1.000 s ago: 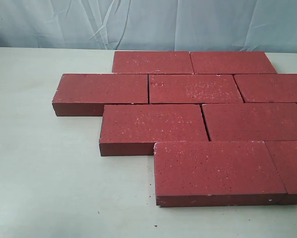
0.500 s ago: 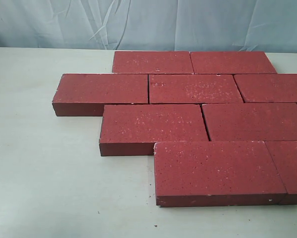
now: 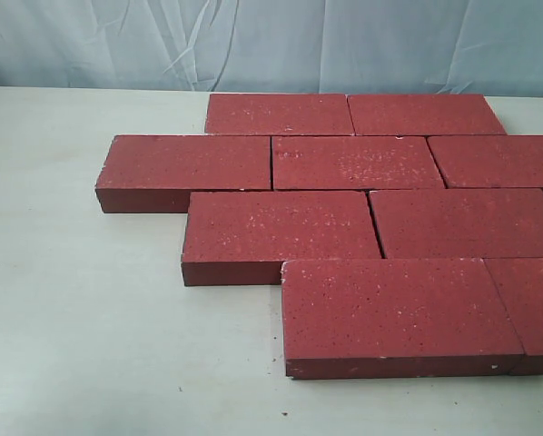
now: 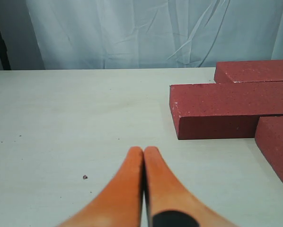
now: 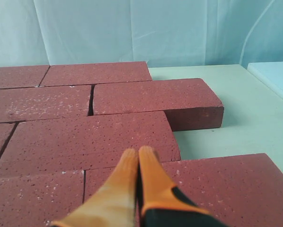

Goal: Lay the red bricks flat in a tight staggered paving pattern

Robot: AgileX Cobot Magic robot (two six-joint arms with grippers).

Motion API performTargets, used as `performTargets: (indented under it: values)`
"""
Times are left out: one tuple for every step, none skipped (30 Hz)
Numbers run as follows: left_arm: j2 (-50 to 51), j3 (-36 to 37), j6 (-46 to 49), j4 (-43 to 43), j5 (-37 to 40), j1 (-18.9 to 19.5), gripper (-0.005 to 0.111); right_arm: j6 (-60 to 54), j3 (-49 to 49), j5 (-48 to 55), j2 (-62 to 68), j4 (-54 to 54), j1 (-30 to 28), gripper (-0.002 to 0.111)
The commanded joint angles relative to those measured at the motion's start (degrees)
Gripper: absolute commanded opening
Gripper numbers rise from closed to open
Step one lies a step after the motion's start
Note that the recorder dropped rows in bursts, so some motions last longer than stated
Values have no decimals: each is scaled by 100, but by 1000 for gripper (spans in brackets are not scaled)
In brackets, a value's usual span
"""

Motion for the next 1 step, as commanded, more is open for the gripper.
performTargets:
  values:
    - [-30, 28, -40, -37, -77, -13, 0, 0, 6, -37, -41, -38, -6, -1]
